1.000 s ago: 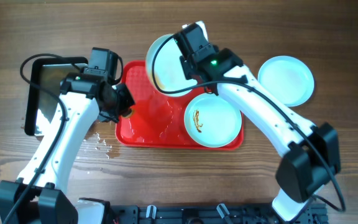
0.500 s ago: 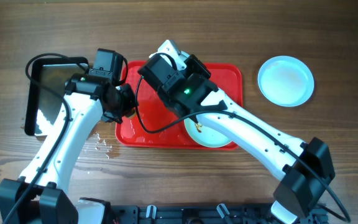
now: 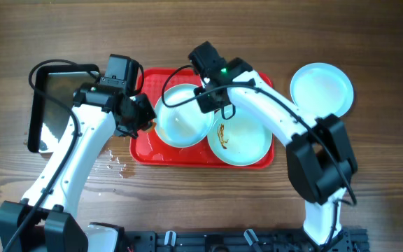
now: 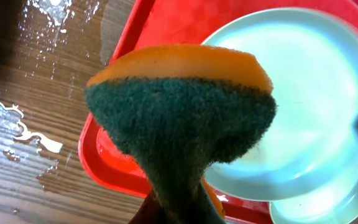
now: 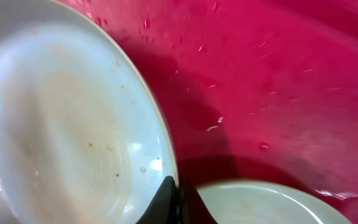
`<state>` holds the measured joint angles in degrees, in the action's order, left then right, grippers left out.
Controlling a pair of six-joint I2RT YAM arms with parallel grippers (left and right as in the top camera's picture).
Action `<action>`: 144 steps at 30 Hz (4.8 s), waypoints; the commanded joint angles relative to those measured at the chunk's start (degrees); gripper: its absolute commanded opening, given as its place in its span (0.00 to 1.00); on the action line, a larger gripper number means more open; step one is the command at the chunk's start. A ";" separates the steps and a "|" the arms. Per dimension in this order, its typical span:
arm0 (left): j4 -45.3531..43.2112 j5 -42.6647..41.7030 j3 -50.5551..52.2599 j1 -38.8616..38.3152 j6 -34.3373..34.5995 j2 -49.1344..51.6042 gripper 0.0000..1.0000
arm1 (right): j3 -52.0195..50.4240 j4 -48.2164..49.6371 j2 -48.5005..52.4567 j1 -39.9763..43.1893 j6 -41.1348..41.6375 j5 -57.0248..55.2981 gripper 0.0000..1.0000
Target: Clean dirty plates on tray and stack at the side
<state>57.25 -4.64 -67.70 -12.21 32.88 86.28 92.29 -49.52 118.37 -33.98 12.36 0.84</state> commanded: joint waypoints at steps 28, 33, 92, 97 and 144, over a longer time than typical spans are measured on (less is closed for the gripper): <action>-11.19 13.51 7.89 -7.76 0.35 18.84 0.04 | -0.11 2.34 6.32 0.04 2.86 8.02 0.04; -8.55 22.43 7.50 -7.76 0.61 18.62 0.04 | -0.11 1.77 6.32 0.04 4.31 3.43 0.04; -0.02 15.89 2.25 -7.89 15.37 -2.99 0.04 | 1.68 8.52 6.88 12.35 -0.20 9.60 0.04; -0.04 15.58 2.25 -7.89 15.34 -2.99 0.04 | 0.13 9.07 6.91 5.84 2.69 15.56 0.04; 0.37 17.11 2.25 -7.87 15.34 -2.99 0.04 | 1.22 15.21 -5.25 7.61 10.69 20.31 0.51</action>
<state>58.02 11.25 -65.82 -19.81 47.94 83.05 93.14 -34.52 116.22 -32.56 24.10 23.44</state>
